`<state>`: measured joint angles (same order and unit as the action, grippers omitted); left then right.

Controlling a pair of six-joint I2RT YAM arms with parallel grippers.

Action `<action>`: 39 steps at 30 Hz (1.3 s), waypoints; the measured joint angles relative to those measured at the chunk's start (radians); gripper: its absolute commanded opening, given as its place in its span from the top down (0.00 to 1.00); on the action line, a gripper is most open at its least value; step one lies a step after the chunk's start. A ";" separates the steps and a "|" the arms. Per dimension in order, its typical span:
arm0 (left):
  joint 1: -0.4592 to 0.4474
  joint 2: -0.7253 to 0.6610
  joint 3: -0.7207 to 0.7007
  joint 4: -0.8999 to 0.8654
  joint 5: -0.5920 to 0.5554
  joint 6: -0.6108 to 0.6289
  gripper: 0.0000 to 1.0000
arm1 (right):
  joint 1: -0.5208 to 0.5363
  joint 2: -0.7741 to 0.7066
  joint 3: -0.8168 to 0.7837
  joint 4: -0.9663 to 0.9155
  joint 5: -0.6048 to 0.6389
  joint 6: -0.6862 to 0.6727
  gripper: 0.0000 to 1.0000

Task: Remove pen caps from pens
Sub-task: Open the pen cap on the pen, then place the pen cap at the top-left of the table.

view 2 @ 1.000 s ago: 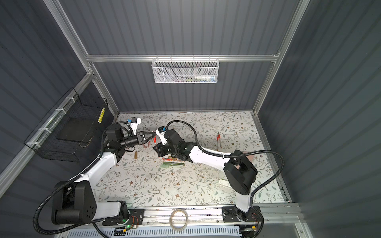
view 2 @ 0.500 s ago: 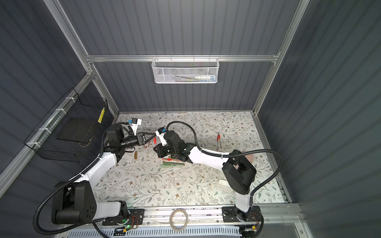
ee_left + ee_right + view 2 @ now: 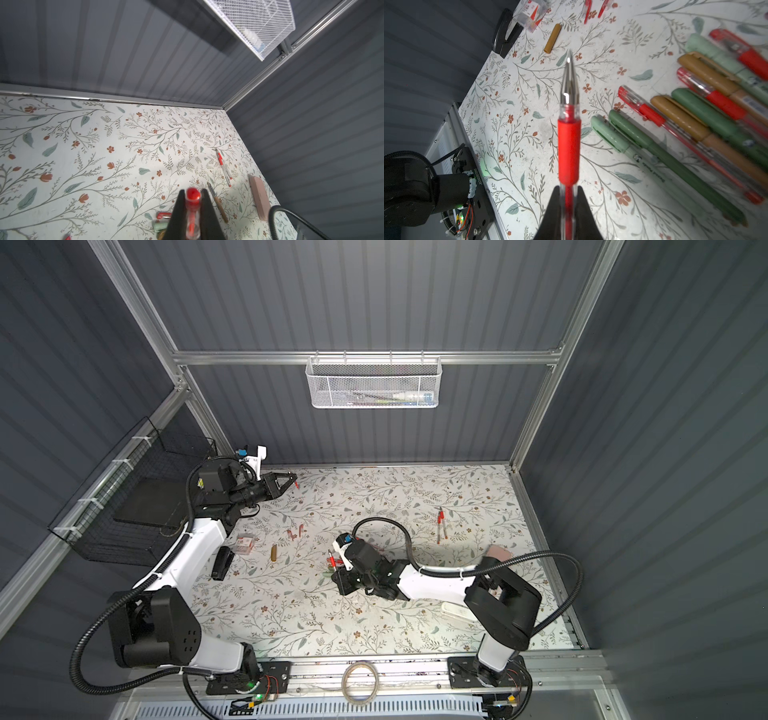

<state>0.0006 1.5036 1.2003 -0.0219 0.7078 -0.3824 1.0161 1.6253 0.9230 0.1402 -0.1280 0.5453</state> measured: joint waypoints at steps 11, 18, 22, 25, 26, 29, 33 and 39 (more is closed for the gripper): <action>-0.052 0.275 0.006 -0.222 -0.233 0.069 1.00 | -0.065 -0.199 -0.092 -0.083 0.098 0.000 1.00; -0.074 0.446 0.087 -0.306 -0.334 0.116 1.00 | -0.100 -0.331 -0.175 -0.144 0.134 -0.003 1.00; -0.079 0.488 0.127 -0.330 -0.357 0.137 1.00 | -0.127 -0.403 -0.229 -0.159 0.144 -0.003 1.00; -0.079 0.493 0.135 -0.336 -0.392 0.148 1.00 | -0.146 -0.432 -0.257 -0.174 0.147 -0.002 1.00; -0.079 0.495 0.139 -0.339 -0.403 0.153 0.99 | -0.150 -0.439 -0.265 -0.174 0.151 -0.003 1.00; -0.079 0.508 0.153 -0.345 -0.423 0.161 0.90 | -0.162 -0.457 -0.288 -0.174 0.154 -0.003 1.00; -0.079 0.536 0.166 -0.350 -0.425 0.163 0.80 | -0.182 -0.459 -0.291 -0.192 0.156 -0.005 1.00; -0.080 0.532 0.173 -0.356 -0.431 0.171 0.62 | -0.225 -0.473 -0.282 -0.256 0.158 -0.023 1.00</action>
<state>-0.0799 2.0354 1.3735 -0.3782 0.2764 -0.2119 0.7910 1.1526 0.6407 -0.1154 0.0299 0.5228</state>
